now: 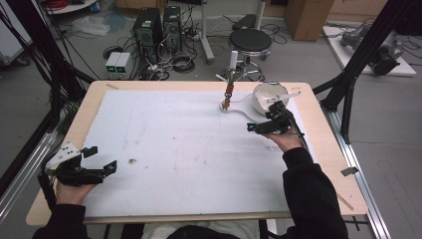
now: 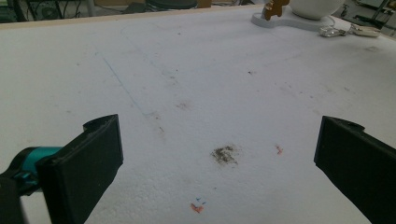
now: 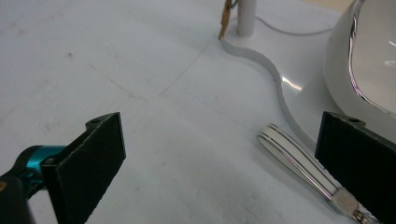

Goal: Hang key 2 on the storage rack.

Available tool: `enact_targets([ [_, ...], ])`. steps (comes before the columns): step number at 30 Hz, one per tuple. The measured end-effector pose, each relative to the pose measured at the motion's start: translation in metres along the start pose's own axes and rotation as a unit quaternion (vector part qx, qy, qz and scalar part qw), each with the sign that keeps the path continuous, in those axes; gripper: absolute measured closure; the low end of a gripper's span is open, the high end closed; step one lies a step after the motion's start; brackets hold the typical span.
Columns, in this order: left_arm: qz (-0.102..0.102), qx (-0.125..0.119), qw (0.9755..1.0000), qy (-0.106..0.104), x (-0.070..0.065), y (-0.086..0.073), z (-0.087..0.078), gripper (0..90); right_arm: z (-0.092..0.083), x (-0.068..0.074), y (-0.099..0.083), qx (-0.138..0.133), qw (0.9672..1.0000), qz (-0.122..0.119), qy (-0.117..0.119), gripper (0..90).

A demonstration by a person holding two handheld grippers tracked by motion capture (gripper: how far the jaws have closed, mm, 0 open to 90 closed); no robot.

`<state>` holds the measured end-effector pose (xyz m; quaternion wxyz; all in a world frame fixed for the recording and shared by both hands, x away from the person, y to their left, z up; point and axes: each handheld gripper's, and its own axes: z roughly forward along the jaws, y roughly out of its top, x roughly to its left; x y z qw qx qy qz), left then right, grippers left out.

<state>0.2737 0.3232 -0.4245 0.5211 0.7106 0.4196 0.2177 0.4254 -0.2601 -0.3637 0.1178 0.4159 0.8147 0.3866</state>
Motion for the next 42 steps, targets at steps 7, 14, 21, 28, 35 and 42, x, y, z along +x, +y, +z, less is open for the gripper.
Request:
enact_targets([
  [7, 0.0, 0.002, 1.0, 0.0, 0.0, 0.0, 0.0, 1.7, 0.005, -0.011, -0.011, 0.019, 0.9998, -0.001, -0.007, 0.7],
  [14, 0.0, 0.004, 1.0, -0.001, 0.0, 0.0, 0.001, 1.7, 0.008, -0.021, -0.018, 0.033, 0.9994, -0.006, -0.012, 0.7],
  [21, 0.0, 0.006, 1.0, 0.0, 0.0, 0.0, 0.001, 1.7, 0.015, -0.034, -0.024, 0.039, 0.9991, -0.019, -0.005, 3.7],
  [28, -0.001, 0.008, 1.0, 0.0, -0.001, -0.001, 0.002, 1.7, 0.026, -0.037, -0.027, 0.058, 0.9976, -0.035, -0.011, 3.7],
  [35, -0.001, 0.013, 0.9999, -0.004, 0.0, -0.001, 0.003, 1.7, 0.037, -0.044, -0.03, 0.071, 0.9968, -0.033, -0.015, 3.9],
  [42, -0.001, 0.015, 0.9999, -0.005, 0.0, -0.001, 0.003, 1.7, 0.043, -0.049, -0.032, 0.075, 0.9963, -0.039, -0.017, 4.1],
])
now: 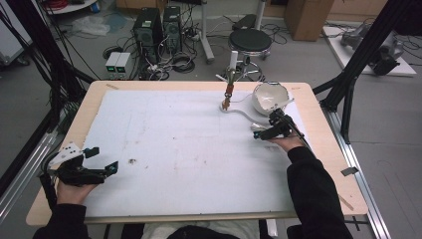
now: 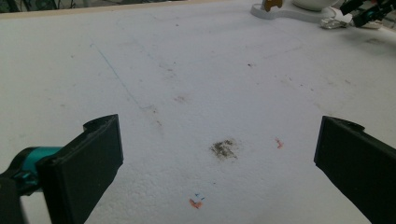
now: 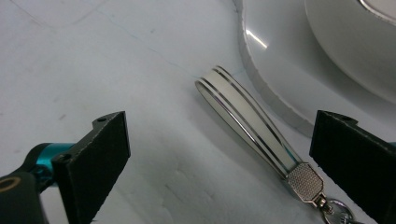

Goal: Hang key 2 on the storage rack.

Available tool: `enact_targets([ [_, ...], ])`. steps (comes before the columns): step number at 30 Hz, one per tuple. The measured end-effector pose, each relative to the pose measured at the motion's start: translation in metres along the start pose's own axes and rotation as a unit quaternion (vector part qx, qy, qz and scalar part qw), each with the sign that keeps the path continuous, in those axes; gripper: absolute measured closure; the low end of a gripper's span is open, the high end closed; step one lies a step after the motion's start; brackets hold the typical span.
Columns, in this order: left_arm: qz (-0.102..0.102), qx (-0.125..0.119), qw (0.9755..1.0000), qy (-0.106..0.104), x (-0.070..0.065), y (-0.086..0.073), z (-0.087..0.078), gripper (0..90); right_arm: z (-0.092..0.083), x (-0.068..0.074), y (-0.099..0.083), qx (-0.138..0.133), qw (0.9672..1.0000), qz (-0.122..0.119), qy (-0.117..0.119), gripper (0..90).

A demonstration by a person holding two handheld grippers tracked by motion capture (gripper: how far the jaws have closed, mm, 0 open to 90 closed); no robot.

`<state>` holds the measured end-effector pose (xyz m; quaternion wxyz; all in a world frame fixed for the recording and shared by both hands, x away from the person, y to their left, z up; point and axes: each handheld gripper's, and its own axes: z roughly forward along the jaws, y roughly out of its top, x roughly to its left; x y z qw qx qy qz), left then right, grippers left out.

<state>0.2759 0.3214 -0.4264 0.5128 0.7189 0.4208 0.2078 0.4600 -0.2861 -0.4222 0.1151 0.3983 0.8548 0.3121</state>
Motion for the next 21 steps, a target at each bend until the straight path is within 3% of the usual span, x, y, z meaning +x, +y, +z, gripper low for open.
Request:
enact_targets([
  [17, -0.002, -0.001, 1.0, 0.0, 0.001, 0.0, 0.0, 1.7, 0.015, -0.009, -0.004, 0.027, 0.9994, -0.023, -0.002, 5.7],
  [21, -0.001, 0.001, 1.0, -0.002, 0.001, 0.0, 0.001, 1.7, 0.015, -0.01, -0.004, 0.024, 0.9991, -0.032, 0.012, 17.0],
])
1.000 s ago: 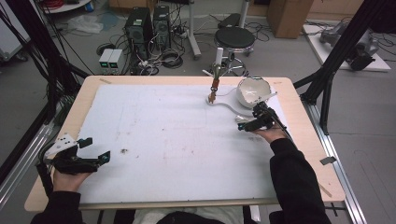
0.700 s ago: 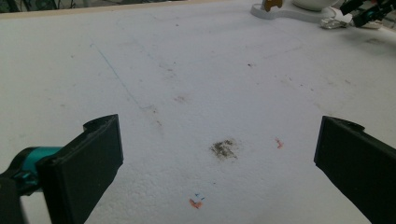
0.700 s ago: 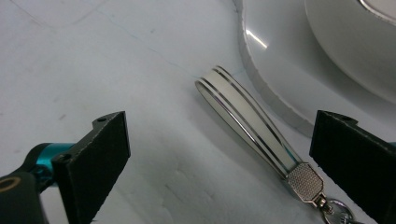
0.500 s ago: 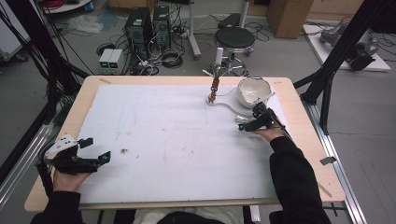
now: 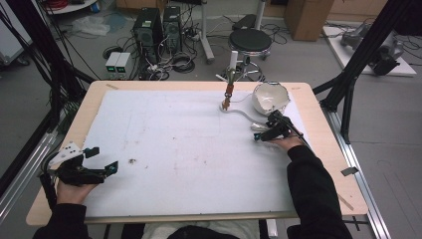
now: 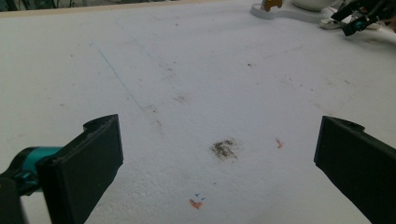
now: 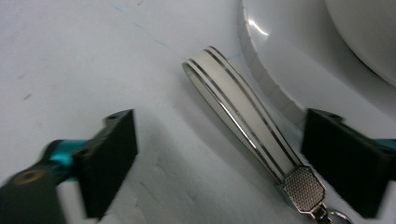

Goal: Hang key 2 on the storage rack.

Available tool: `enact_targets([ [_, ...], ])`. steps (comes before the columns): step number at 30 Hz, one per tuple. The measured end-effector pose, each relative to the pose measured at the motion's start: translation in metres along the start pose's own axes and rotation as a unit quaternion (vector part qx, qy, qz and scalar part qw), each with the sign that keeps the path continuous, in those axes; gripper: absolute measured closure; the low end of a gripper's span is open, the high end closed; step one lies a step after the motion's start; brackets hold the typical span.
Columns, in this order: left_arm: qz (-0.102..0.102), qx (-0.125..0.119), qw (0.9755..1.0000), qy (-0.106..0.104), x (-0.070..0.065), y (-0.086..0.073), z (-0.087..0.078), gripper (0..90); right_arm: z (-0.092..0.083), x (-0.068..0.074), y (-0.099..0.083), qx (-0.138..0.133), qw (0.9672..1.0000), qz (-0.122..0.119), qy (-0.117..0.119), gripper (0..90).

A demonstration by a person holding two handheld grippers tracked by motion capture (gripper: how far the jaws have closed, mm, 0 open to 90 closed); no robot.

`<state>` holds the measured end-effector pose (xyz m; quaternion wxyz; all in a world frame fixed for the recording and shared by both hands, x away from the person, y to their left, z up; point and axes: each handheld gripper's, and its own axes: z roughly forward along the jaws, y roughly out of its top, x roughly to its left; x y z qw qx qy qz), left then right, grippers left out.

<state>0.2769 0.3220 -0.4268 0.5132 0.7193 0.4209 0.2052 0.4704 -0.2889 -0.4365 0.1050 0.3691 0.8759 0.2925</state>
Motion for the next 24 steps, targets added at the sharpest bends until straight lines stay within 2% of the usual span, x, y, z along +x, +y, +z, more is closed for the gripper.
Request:
enact_targets([
  [6, -0.004, -0.004, 1.0, 0.0, 0.001, 0.0, -0.001, 1.7, -0.001, 0.0, 0.0, 0.001, 0.9999, -0.008, -0.012, 33.0],
  [8, -0.003, -0.003, 1.0, -0.001, 0.001, 0.0, 0.0, 1.7, -0.003, -0.001, 0.0, -0.001, 0.9999, -0.006, -0.012, 40.7],
  [9, -0.003, -0.002, 1.0, -0.001, 0.001, 0.0, 0.0, 1.7, -0.004, 0.0, 0.0, 0.0, 0.9999, -0.004, -0.01, 47.4],
  [10, -0.003, -0.002, 1.0, -0.001, 0.001, 0.0, 0.0, 1.7, -0.004, 0.0, 0.0, 0.0, 0.9999, -0.004, -0.01, 47.4],
  [13, -0.004, -0.004, 1.0, 0.001, 0.0, 0.0, 0.0, 1.7, -0.005, 0.002, 0.001, 0.001, 0.9999, -0.008, -0.012, 60.7],
  [15, -0.006, -0.007, 1.0, -0.002, 0.001, 0.0, -0.001, 1.7, -0.005, 0.007, 0.003, 0.005, 0.9996, -0.013, -0.023, 73.0],
  [17, -0.007, -0.008, 0.9999, -0.003, 0.001, 0.0, -0.001, 1.7, -0.005, 0.008, 0.003, 0.005, 0.9996, -0.014, -0.024, 73.8],
  [21, -0.008, -0.011, 0.9999, -0.003, 0.0, 0.0, -0.002, 1.7, -0.008, 0.011, 0.004, 0.0, 0.999, -0.005, -0.043, 74.7],
  [24, -0.008, -0.012, 0.9999, -0.002, 0.0, 0.0, -0.002, 1.7, -0.009, 0.01, 0.004, -0.005, 0.9992, -0.002, -0.041, 74.7],
])
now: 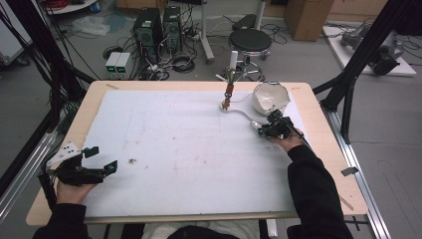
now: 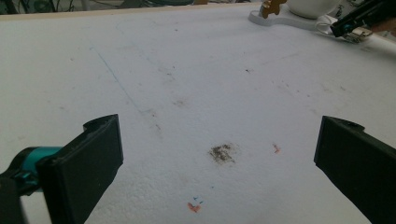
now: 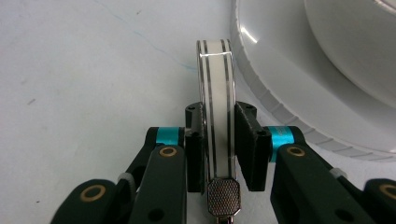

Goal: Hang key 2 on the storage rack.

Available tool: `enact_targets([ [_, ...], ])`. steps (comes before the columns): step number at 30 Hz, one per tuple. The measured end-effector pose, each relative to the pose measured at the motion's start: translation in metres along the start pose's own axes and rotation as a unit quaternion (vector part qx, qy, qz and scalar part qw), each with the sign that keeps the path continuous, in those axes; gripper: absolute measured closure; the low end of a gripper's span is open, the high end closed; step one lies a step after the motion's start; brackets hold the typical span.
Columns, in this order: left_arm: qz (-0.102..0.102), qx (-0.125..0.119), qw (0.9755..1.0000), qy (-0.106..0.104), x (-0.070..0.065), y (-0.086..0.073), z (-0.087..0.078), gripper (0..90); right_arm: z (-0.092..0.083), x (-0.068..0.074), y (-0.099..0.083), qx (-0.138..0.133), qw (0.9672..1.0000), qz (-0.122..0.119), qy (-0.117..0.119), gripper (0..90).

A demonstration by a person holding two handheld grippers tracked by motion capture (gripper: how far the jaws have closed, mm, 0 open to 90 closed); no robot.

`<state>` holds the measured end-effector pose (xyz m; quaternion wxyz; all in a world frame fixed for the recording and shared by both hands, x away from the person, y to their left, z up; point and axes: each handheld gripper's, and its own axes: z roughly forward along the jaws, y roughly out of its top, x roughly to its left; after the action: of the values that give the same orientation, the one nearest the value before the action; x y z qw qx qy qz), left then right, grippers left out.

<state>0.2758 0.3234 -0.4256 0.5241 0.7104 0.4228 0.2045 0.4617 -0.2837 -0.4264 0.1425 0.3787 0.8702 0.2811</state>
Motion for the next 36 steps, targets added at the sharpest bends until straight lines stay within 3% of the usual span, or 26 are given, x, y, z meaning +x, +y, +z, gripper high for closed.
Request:
enact_targets([
  [9, 0.001, 0.001, 1.0, 0.001, 0.0, 0.0, -0.001, 1.7, -0.017, 0.001, 0.005, -0.023, 0.9997, 0.002, -0.006, 74.8],
  [11, 0.001, 0.001, 1.0, 0.001, 0.0, 0.0, 0.0, 1.7, -0.024, 0.0, 0.007, -0.029, 0.9996, 0.008, 0.003, 74.7],
  [18, 0.002, 0.001, 1.0, 0.002, 0.0, 0.0, -0.001, 1.7, -0.051, -0.002, 0.008, -0.077, 0.9965, 0.034, 0.007, 74.7],
  [23, 0.001, 0.0, 1.0, 0.001, 0.0, 0.0, -0.001, 1.7, -0.062, 0.0, 0.008, -0.088, 0.9954, 0.03, 0.019, 74.7],
  [30, 0.001, 0.0, 1.0, -0.002, -0.002, 0.0, -0.001, 1.7, -0.074, 0.005, 0.009, -0.104, 0.9938, 0.036, 0.017, 74.7],
  [36, 0.002, 0.0, 1.0, -0.001, -0.002, 0.0, -0.002, 1.7, -0.084, 0.018, 0.013, -0.128, 0.9911, 0.019, 0.031, 74.7],
])
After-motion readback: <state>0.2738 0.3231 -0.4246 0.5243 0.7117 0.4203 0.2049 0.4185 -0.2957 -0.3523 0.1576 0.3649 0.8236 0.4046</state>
